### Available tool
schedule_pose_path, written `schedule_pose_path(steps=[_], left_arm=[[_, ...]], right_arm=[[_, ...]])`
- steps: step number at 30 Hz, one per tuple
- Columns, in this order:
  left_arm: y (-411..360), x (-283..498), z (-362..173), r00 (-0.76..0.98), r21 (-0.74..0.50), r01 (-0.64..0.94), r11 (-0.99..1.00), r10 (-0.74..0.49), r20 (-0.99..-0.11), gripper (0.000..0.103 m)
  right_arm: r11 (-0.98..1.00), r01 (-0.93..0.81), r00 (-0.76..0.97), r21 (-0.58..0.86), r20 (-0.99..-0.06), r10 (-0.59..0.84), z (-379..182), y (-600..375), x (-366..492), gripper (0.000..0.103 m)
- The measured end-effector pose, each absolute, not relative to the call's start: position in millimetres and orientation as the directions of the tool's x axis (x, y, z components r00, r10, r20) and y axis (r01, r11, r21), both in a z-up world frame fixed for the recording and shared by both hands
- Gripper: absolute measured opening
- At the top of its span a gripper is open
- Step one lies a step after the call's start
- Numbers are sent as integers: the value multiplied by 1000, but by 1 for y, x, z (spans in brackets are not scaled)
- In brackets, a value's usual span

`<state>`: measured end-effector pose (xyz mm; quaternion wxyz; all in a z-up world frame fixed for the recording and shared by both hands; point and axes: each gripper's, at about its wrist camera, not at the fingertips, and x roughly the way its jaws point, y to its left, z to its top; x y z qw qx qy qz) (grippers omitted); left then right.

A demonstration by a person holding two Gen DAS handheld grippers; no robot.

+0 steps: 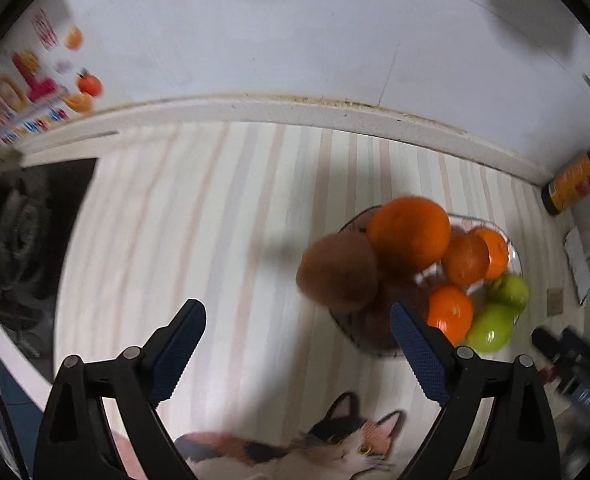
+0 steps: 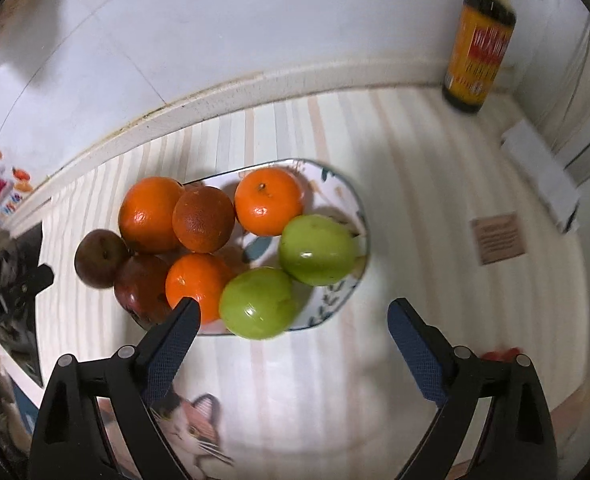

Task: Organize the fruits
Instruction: 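Move both tools back and toward the two red tomatoes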

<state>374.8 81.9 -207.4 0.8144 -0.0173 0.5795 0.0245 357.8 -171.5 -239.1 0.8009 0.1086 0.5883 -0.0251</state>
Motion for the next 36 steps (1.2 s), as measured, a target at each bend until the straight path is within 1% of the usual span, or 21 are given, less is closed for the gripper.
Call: schedule_pose_path(steps=[3,10,14,25,36], left_arm=[[76,349,-196,342,-27,-59,998,-5,-940,95],[47,295,-150,427,-21,-19,1000,-11,-904,95],[34,276,-123,475,14,7,1000,9,-880,95],[32,229,-55,572,-27,8,1000,-27,-819,95],[31,195,-25,603,-42,10,999,-40,-797,95]], right_arm=[[983,136,333,120,-940,69,-221,-172,345,97],[995,61,425,82,-904,49,-163,-166,294,97],[996,54,481,65,-876,31,-132,-167,266,97],[998,29,580,54,-814,27,-47,-175,200,97],[997,17,628,81,-776,52,2,-177,166,97]])
